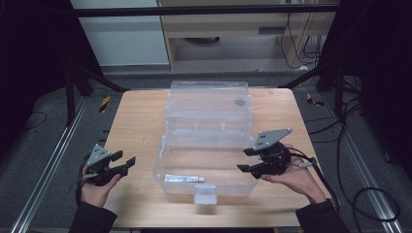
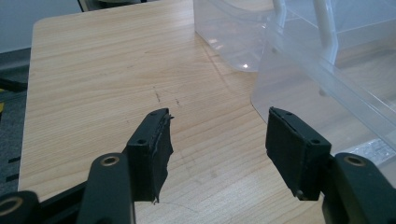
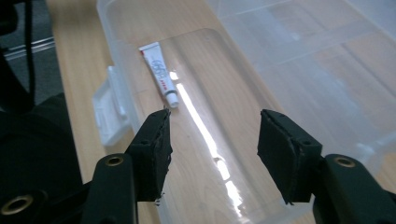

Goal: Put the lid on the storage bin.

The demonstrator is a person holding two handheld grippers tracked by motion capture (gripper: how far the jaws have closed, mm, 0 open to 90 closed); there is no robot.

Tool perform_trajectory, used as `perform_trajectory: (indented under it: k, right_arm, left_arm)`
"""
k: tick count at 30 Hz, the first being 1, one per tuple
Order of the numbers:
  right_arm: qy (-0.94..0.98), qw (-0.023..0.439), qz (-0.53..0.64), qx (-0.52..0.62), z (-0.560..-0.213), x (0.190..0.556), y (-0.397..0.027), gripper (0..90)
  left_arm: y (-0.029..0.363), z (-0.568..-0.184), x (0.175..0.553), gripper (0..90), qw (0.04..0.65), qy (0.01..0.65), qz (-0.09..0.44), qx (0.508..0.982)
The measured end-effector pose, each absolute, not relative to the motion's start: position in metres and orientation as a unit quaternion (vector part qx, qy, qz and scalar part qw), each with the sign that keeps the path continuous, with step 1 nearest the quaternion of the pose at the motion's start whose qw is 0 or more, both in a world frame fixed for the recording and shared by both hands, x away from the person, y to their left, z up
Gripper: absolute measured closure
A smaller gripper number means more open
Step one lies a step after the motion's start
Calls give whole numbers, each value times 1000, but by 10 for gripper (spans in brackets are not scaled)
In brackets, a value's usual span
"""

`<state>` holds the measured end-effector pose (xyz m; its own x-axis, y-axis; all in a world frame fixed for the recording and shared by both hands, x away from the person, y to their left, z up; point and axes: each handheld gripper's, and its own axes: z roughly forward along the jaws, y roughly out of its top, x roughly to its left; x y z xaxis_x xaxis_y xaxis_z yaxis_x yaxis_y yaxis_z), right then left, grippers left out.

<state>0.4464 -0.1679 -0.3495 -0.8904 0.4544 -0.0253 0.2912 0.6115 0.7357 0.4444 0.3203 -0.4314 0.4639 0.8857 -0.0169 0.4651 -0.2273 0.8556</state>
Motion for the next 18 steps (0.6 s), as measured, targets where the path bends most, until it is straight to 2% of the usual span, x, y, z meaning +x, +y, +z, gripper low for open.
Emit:
perform_trajectory:
  k: [6,18]
  right_arm:
    - [902,88,380,185,-354,449,-150,492]
    - [920,55,360,143,-366,447,-119,524]
  left_arm:
    - [320,-430,445,401,422,452,249,745]
    - [319,-431,444,403,420,450,247,748]
